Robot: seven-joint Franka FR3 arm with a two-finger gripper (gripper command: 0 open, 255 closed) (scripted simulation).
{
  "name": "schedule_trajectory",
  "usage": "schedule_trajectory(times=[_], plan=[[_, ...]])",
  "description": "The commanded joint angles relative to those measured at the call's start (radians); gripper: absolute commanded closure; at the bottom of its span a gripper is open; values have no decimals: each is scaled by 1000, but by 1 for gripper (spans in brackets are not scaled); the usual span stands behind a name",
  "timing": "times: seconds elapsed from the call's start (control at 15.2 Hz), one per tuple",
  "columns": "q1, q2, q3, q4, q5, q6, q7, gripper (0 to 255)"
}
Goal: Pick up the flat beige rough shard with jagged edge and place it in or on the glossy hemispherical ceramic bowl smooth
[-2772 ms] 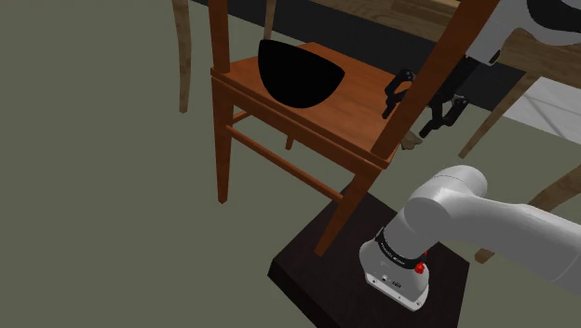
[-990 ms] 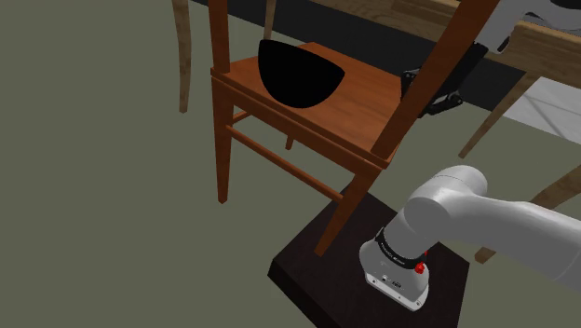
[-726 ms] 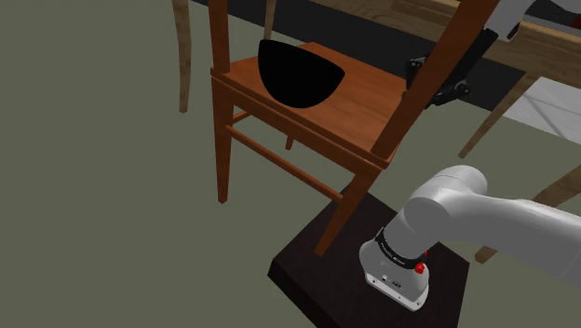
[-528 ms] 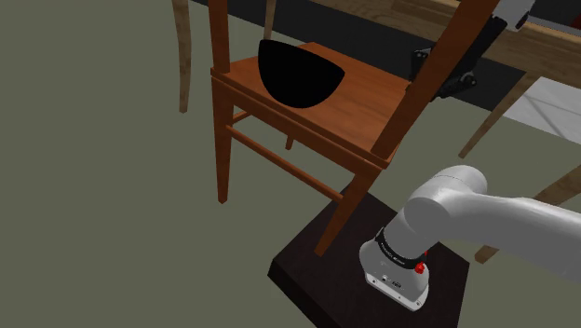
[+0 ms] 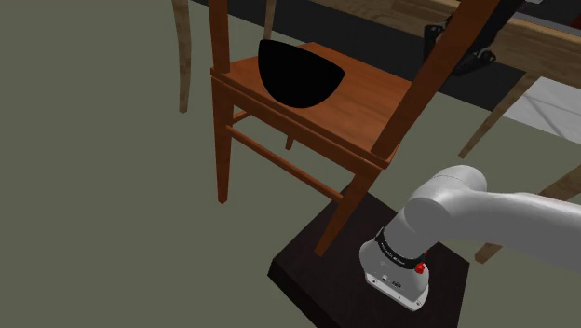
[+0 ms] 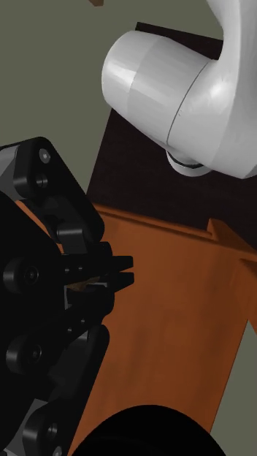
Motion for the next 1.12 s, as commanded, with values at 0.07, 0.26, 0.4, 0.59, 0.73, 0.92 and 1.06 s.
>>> schedule_trajectory(times=[0.07,0.26,0.4,0.59,0.73,0.92,1.06], plan=[[2,30,0,57,2,-26,8,255],[5,63,-2,117,4,-53,15,255],[7,84,-3,158,5,-72,20,255],[10,118,-4,221,8,-100,27,255],[12,138,-5,259,9,-118,32,255],[7,207,42,279,44,-60,65,255],[4,257,74,298,64,-24,86,255]])
